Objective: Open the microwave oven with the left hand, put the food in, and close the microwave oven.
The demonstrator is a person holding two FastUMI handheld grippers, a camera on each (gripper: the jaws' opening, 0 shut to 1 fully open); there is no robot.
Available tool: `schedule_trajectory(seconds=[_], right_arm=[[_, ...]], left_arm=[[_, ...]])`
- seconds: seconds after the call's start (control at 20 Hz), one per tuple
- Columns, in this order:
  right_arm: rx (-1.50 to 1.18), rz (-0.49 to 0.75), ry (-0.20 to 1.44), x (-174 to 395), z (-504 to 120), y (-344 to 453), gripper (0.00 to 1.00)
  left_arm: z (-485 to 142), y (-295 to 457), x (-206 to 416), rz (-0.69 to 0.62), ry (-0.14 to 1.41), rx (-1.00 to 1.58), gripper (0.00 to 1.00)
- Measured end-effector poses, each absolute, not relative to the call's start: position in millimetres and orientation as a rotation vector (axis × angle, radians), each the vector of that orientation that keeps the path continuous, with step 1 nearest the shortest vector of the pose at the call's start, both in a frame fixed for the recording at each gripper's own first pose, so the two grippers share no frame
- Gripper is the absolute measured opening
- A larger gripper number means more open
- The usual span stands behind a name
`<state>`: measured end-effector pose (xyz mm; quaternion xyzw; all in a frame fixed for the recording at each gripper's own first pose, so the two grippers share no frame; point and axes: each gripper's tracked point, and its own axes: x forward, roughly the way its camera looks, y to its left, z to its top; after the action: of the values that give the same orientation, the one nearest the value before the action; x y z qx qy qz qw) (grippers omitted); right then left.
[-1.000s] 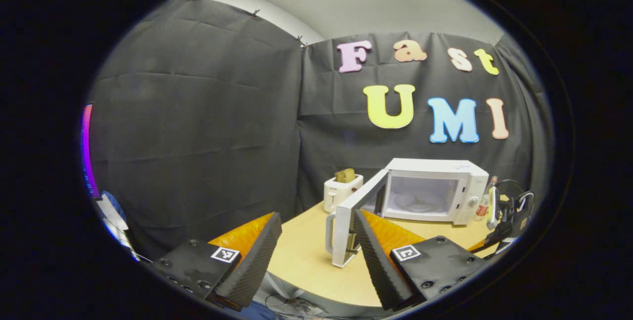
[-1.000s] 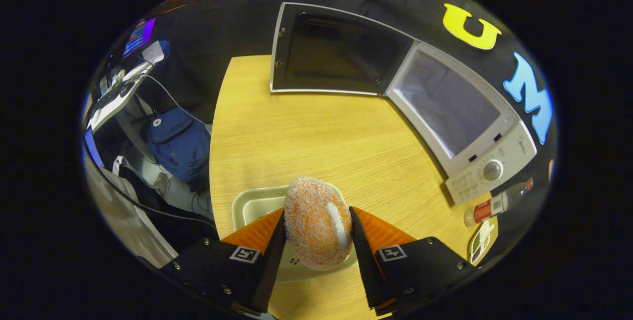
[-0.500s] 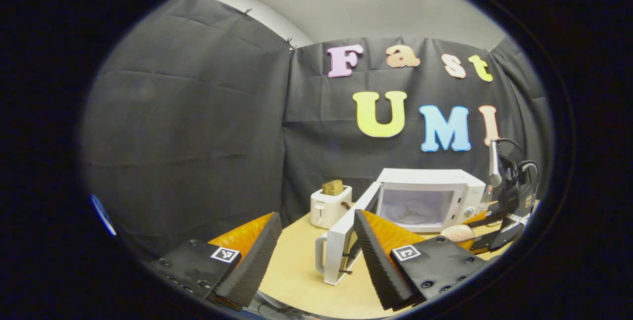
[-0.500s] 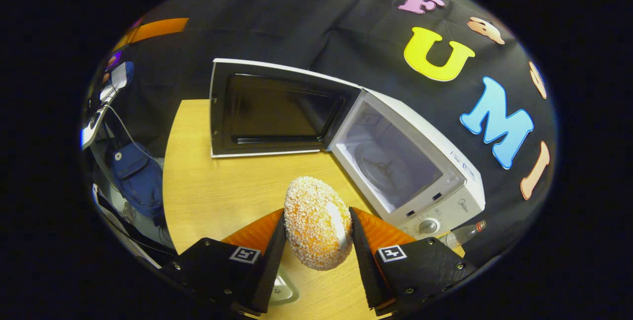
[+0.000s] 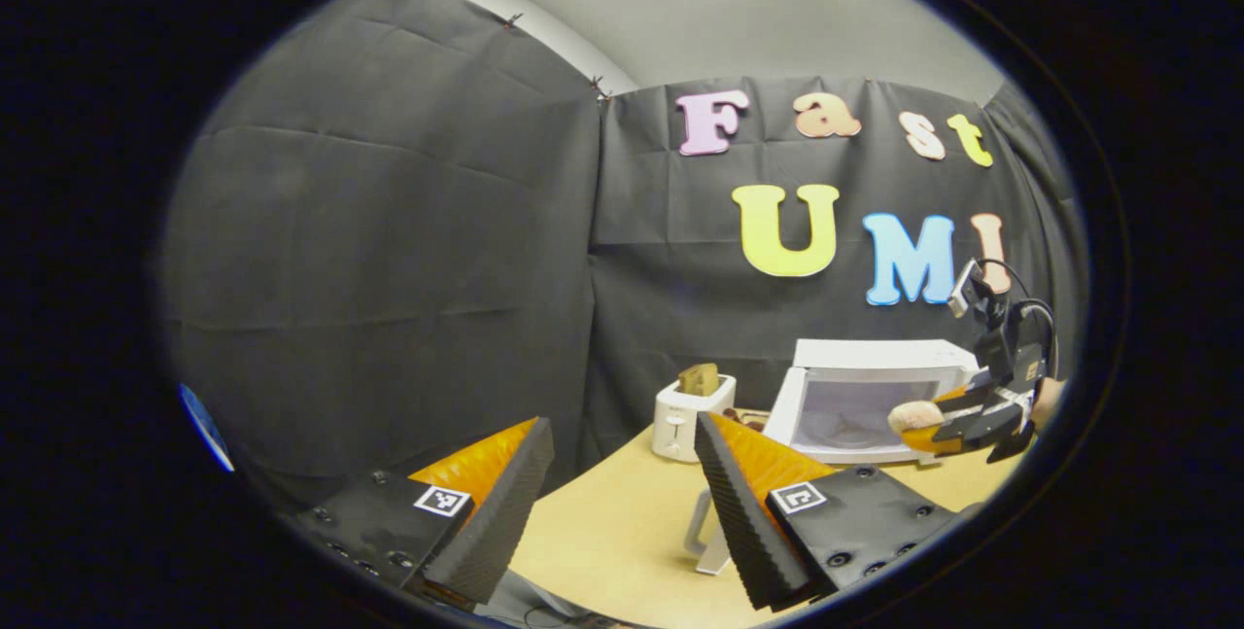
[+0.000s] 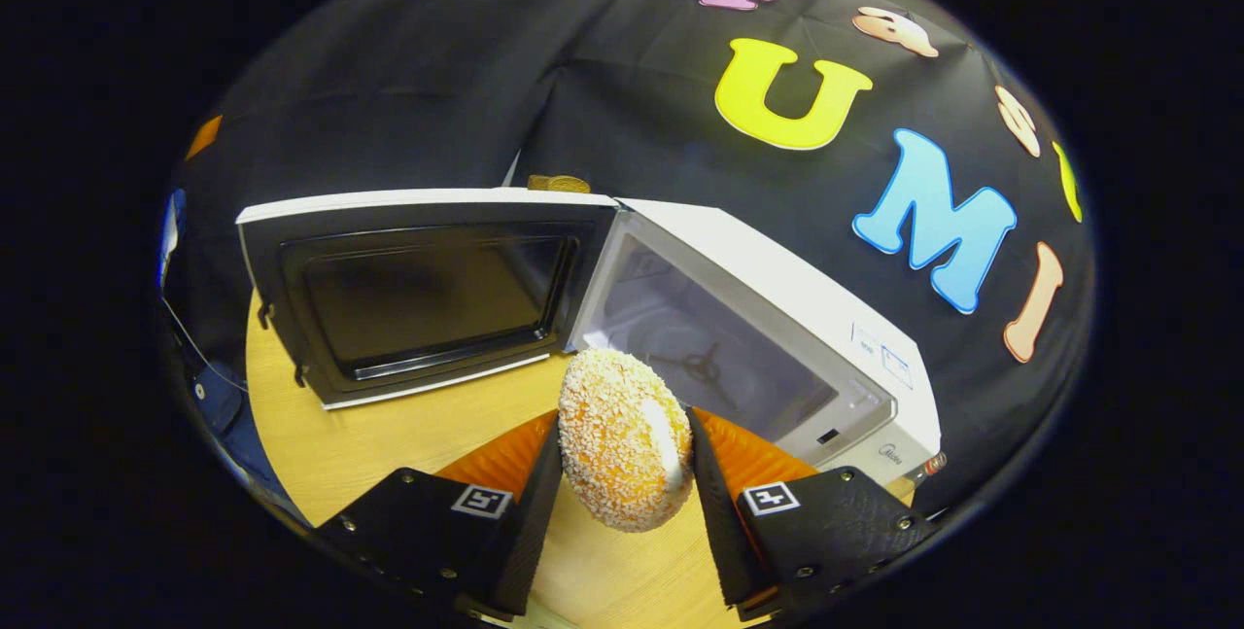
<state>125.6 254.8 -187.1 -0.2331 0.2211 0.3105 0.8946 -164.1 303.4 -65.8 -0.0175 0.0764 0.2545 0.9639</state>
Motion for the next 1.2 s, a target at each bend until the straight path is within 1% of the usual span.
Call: schedule_trajectory(seconds=[0.15, 0.25, 0.4, 0.6, 0.75, 0.85, 0.9, 1.05, 1.2], right_arm=[[-0.538, 0.616, 0.441, 154, -202, 267, 0.71], [-0.595, 0.599, 0.432, 176, -215, 271, 0.71], [-0.685, 0.566, 0.424, 207, -240, 271, 0.71], [-0.722, 0.515, 0.408, 244, -266, 273, 0.72], [-0.788, 0.504, 0.372, 272, -281, 279, 0.71], [-0.815, 0.494, 0.356, 290, -286, 283, 0.71], [-0.824, 0.491, 0.354, 297, -288, 285, 0.71], [-0.884, 0.487, 0.349, 314, -300, 290, 0.71], [-0.939, 0.497, 0.354, 319, -312, 292, 0.71]], left_arm=[[-73, 323, -166, 0.542, 0.162, -0.042, 0.95], [-80, 335, -171, 0.56, 0.176, -0.05, 0.96], [-93, 351, -180, 0.592, 0.214, -0.042, 0.95], [-112, 373, -193, 0.629, 0.286, -0.017, 0.95], [-121, 382, -196, 0.645, 0.326, 0.0, 0.98], [-121, 384, -196, 0.649, 0.336, 0.016, 0.96], [-121, 386, -197, 0.652, 0.343, 0.025, 0.95], [-128, 383, -196, 0.65, 0.364, 0.026, 0.99], [-135, 381, -192, 0.646, 0.381, 0.012, 0.96]])
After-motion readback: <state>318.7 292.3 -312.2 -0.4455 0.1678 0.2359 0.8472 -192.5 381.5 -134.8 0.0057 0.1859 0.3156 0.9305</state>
